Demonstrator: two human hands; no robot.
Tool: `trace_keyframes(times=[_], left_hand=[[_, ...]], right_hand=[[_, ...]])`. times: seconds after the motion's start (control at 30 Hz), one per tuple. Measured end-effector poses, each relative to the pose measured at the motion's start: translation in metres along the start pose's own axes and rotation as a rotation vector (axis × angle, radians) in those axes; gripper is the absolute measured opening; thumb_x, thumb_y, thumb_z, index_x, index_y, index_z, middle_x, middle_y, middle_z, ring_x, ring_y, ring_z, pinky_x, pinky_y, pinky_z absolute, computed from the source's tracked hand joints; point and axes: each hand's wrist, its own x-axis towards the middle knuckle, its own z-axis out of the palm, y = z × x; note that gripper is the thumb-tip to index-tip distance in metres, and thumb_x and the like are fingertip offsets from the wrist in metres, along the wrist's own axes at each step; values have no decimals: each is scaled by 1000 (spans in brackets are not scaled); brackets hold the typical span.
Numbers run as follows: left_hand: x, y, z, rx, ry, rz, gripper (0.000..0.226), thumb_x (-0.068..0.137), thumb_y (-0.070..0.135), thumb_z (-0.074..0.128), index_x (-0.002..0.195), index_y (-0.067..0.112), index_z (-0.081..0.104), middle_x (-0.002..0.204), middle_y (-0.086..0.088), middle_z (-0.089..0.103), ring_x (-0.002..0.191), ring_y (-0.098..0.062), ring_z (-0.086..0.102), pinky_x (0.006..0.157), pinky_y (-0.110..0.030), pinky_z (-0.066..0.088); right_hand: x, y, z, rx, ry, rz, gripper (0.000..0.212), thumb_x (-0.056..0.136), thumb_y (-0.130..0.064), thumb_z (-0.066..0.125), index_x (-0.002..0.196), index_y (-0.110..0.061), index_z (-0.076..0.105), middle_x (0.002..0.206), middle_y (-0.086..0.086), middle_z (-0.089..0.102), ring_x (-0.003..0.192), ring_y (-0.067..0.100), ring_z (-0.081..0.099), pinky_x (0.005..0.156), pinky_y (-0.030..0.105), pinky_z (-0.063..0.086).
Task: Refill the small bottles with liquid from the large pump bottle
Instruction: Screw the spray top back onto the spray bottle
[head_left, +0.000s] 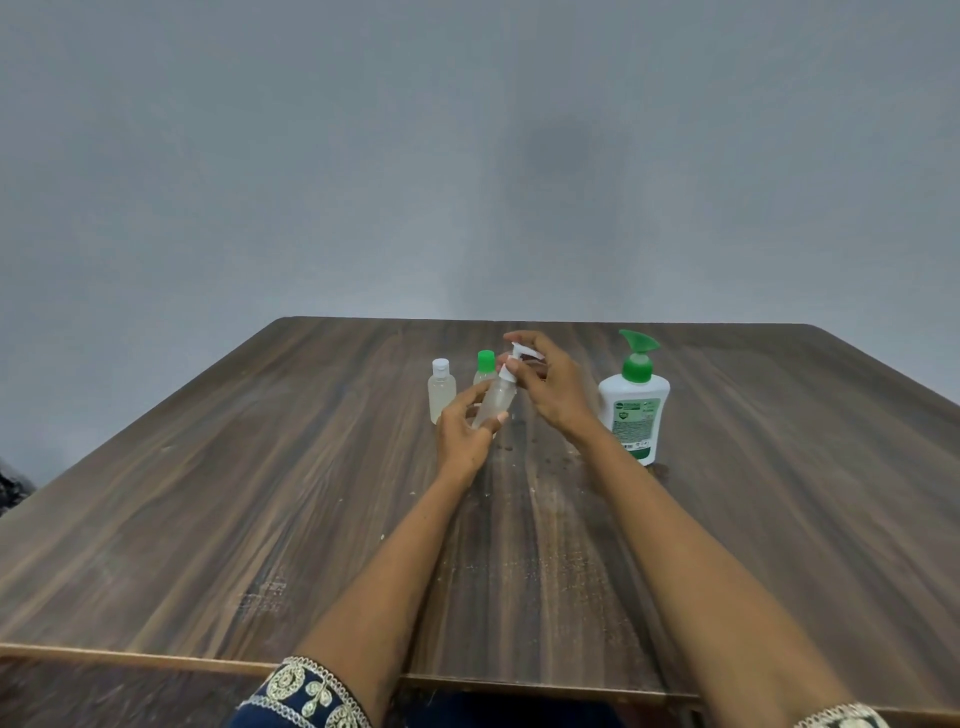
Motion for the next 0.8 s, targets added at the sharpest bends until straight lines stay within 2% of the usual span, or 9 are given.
trace_keyframes(times=[0.13, 0.27, 0.33, 0.43, 0.53, 0.63, 0.7, 0.73, 0.8], left_hand=[[0, -4, 1, -1, -33, -15, 43, 82, 5, 65, 123, 13, 57, 115, -3, 59, 103, -16, 52, 83, -26, 42], [-1, -8, 2, -15, -83, -19, 43, 86, 8, 63, 128, 13, 53, 119, -4, 57, 107, -18, 52, 87, -31, 46], [-2, -9, 4, -32, -101, -11, 41, 87, 8, 61, 128, 12, 53, 117, -2, 58, 107, -19, 54, 83, -24, 45], [-5, -9, 6, -73, -134, -8, 42, 89, 10, 59, 130, 10, 50, 121, -1, 57, 109, -15, 54, 84, -16, 43], [-4, -4, 6, -111, -143, 7, 34, 89, 5, 58, 121, 16, 54, 117, 2, 57, 107, -11, 53, 86, -16, 44], [2, -2, 6, -127, -139, 9, 32, 89, 3, 58, 118, 16, 56, 119, 0, 58, 113, -19, 53, 95, -30, 45], [4, -1, 6, -125, -138, -17, 39, 89, 7, 59, 127, 11, 52, 125, -3, 57, 115, -19, 53, 96, -32, 45], [4, -1, 6, -125, -138, -25, 41, 89, 9, 59, 129, 10, 51, 124, -3, 57, 113, -19, 54, 94, -31, 46], [4, 0, 6, -127, -141, -21, 40, 89, 8, 59, 129, 10, 51, 120, -3, 58, 108, -17, 55, 87, -23, 47]], right_hand=[[2, -2, -10, 21, -157, 35, 33, 95, -2, 54, 125, -15, 55, 110, 2, 69, 100, 8, 66, 90, 18, 51], [4, 1, -13, 27, -155, 73, 34, 91, -1, 62, 118, -21, 58, 117, 10, 66, 103, 15, 67, 93, 26, 52], [4, 3, -11, -18, -110, 83, 32, 86, -8, 71, 112, -23, 60, 108, 5, 66, 91, 11, 66, 84, 24, 52], [6, 0, -11, -124, -52, 72, 37, 75, -22, 82, 105, -19, 59, 86, -1, 61, 69, 7, 54, 63, 13, 45], [5, -3, -11, -216, -58, 38, 59, 69, -26, 86, 118, -16, 53, 90, -3, 57, 76, 9, 53, 64, 10, 43], [1, -5, -9, -119, -119, 66, 78, 80, -21, 78, 143, -18, 32, 117, -5, 51, 103, 6, 52, 85, 11, 43], [-1, -6, -10, -106, -157, 67, 72, 92, -16, 65, 150, -18, 23, 126, -4, 48, 113, 4, 47, 86, 0, 38], [-2, -6, -10, -120, -156, 58, 67, 94, -13, 61, 151, -18, 25, 125, -3, 51, 112, 3, 48, 81, -4, 36], [-2, -7, -11, -160, -106, 42, 57, 93, -11, 62, 145, -17, 38, 116, -3, 59, 99, 0, 55, 72, -5, 37]])
